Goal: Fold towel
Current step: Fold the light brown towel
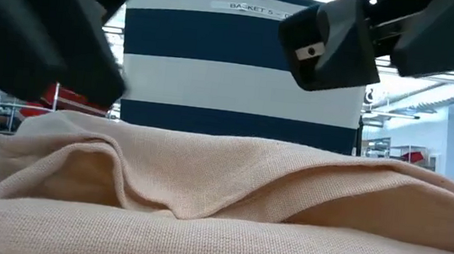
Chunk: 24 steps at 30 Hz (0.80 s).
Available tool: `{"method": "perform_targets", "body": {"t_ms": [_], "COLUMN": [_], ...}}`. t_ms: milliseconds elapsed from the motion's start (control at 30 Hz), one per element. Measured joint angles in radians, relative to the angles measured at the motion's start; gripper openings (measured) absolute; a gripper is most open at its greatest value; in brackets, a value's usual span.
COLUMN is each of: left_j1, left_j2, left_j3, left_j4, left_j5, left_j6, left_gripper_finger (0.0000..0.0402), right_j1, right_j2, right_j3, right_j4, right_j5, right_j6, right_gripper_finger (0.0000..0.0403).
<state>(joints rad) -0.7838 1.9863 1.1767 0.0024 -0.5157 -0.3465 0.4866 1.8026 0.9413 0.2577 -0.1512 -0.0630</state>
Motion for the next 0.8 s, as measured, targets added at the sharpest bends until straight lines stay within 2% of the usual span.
{"method": "perform_targets", "body": {"t_ms": [267, 433, 500, 800], "left_j1": [-0.005, -0.019, -0.024, -0.031], "left_j2": [0.034, 0.034, 0.034, -0.009], "left_j3": [0.0, 0.0, 0.0, -0.001], "left_j4": [0.022, -0.018, -0.043, -0.058], "left_j5": [-0.007, -0.178, -0.213, -0.223], "left_j6": [-0.012, 0.014, 0.051, 0.138], "left_gripper_finger": [0.0154, 0.0154, 0.0153, 0.0135], "right_j1": [0.0, 0.0, 0.0, 0.0], "right_j2": [0.041, 0.041, 0.041, 0.044], "right_j3": [0.0, 0.0, 0.0, 0.0], "right_j4": [0.059, 0.092, 0.108, 0.194], "right_j5": [0.065, 0.076, 0.076, 0.073], "right_j6": [-0.009, -0.02, -0.027, -0.046], "right_gripper_finger": [0.0148, 0.0148, 0.0148, 0.0148]}}
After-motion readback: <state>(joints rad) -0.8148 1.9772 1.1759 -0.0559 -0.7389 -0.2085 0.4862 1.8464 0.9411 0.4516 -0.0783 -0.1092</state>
